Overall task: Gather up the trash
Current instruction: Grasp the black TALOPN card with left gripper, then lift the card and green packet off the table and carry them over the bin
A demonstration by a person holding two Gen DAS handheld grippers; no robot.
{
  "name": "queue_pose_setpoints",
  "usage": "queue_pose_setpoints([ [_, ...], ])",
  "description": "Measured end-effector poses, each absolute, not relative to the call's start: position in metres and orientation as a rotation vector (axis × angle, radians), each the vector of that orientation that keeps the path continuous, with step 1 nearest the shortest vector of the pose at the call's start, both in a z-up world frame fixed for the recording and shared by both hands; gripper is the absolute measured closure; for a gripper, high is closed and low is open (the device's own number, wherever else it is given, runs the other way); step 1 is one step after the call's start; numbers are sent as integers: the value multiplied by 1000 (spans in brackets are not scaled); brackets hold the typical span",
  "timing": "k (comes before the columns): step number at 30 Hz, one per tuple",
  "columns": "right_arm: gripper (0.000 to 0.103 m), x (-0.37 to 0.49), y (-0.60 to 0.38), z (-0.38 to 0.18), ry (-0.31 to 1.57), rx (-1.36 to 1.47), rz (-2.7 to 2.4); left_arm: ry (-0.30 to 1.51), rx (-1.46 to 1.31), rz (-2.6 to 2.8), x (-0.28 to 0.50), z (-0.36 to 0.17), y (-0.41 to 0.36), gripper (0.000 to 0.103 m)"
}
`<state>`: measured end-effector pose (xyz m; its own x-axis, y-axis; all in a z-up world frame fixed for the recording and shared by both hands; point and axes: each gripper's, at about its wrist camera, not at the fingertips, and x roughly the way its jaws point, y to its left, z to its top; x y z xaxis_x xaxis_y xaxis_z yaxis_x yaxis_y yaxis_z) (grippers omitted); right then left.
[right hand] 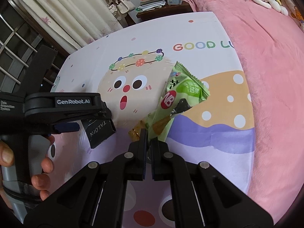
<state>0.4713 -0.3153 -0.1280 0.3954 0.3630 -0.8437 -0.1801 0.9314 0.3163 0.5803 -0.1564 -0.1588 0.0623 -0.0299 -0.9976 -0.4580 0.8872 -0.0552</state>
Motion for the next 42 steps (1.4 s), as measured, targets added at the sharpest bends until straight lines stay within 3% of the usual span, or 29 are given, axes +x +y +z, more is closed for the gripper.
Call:
queue_pose_setpoints([
  [11, 102, 472, -323, -132, 1120, 205, 339, 1498, -412, 385, 585, -159, -171, 17],
  [13, 102, 471, -323, -132, 1119, 206, 341, 1483, -407, 382, 579, -158, -171, 24],
  [15, 102, 469, -323, -132, 1119, 206, 342, 1454, -390, 376, 572, -151, -168, 42],
  [31, 103, 421, -300, -121, 1108, 171, 374, 1426, -377, 249, 493, -122, -144, 45],
  [42, 103, 314, -256, -91, 1052, 143, 417, 1345, -292, 101, 345, -84, -103, 46],
])
